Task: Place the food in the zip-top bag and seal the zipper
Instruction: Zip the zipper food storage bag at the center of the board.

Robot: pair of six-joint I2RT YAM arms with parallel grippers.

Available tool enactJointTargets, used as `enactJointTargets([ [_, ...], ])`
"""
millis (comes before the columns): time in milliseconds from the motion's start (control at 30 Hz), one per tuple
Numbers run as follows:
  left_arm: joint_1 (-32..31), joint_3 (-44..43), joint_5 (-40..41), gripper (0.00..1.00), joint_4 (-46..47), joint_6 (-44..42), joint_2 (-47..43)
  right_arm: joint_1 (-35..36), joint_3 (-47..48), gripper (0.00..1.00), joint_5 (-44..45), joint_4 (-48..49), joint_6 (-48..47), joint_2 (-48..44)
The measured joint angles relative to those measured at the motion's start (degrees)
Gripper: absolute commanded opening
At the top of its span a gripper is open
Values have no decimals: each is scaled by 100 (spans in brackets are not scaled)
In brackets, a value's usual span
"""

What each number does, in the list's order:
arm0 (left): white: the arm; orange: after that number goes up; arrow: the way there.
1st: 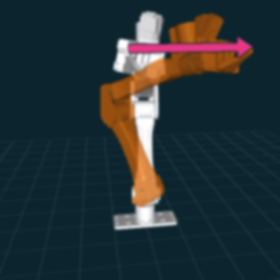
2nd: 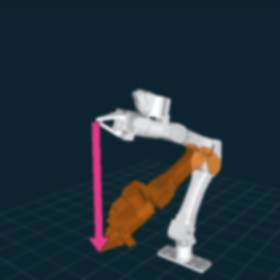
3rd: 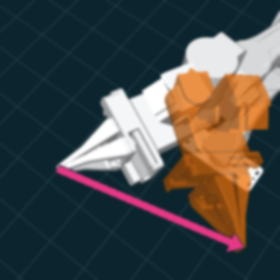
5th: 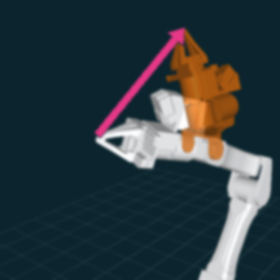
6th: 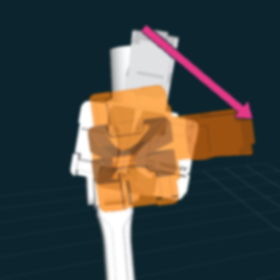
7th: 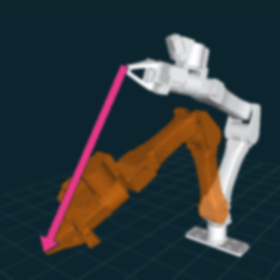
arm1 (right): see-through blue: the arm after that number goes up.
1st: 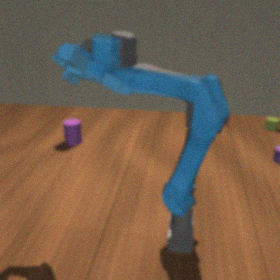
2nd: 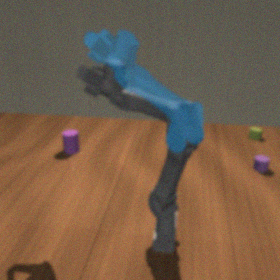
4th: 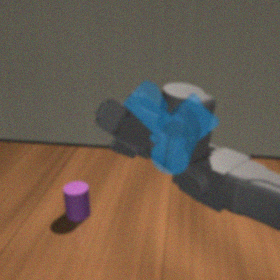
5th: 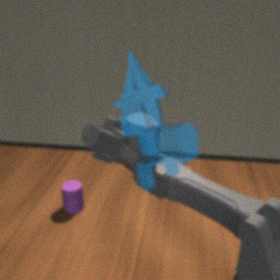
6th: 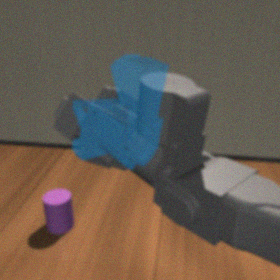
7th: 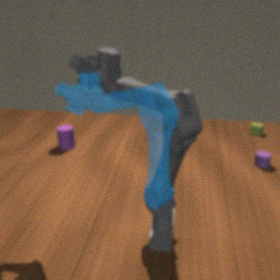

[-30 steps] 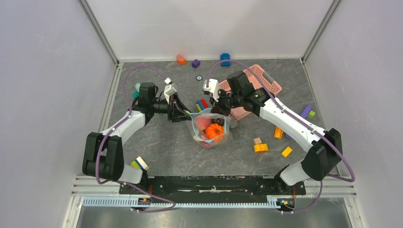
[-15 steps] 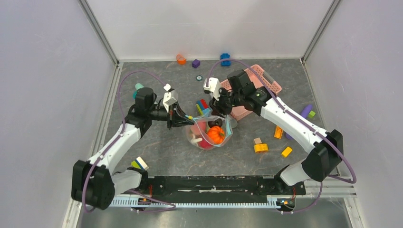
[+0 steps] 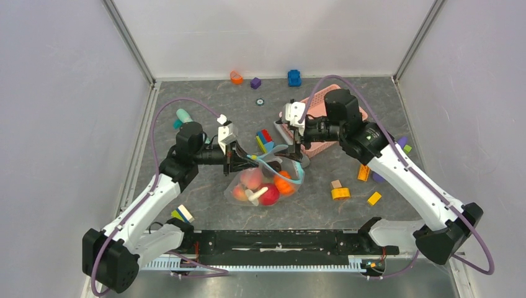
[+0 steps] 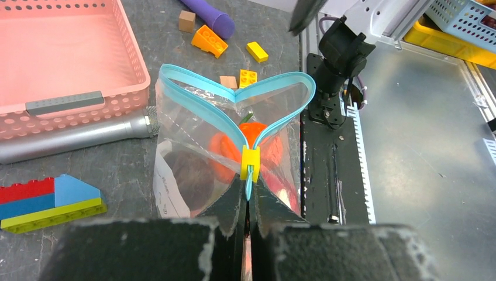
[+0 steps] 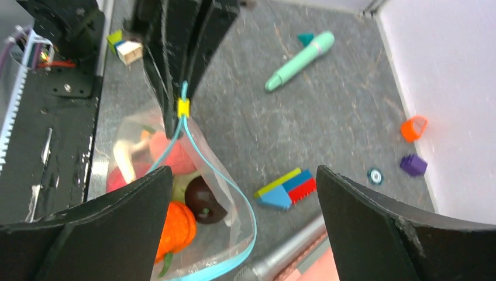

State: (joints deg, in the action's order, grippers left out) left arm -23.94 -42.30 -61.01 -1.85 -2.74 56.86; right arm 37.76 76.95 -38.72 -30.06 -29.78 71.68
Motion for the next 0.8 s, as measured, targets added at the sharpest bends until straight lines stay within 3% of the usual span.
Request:
enactJointTargets([
  [267,-136,-7,201,2,-223,28,-2,433,76,87,-629,492,557,382],
  [533,-208,-13,247,2,-326,24,-2,765,199,61,-612,470,811,896],
  [800,-251,-24,247,2,-474,17,-2,920,199,53,-490,422,852,938],
])
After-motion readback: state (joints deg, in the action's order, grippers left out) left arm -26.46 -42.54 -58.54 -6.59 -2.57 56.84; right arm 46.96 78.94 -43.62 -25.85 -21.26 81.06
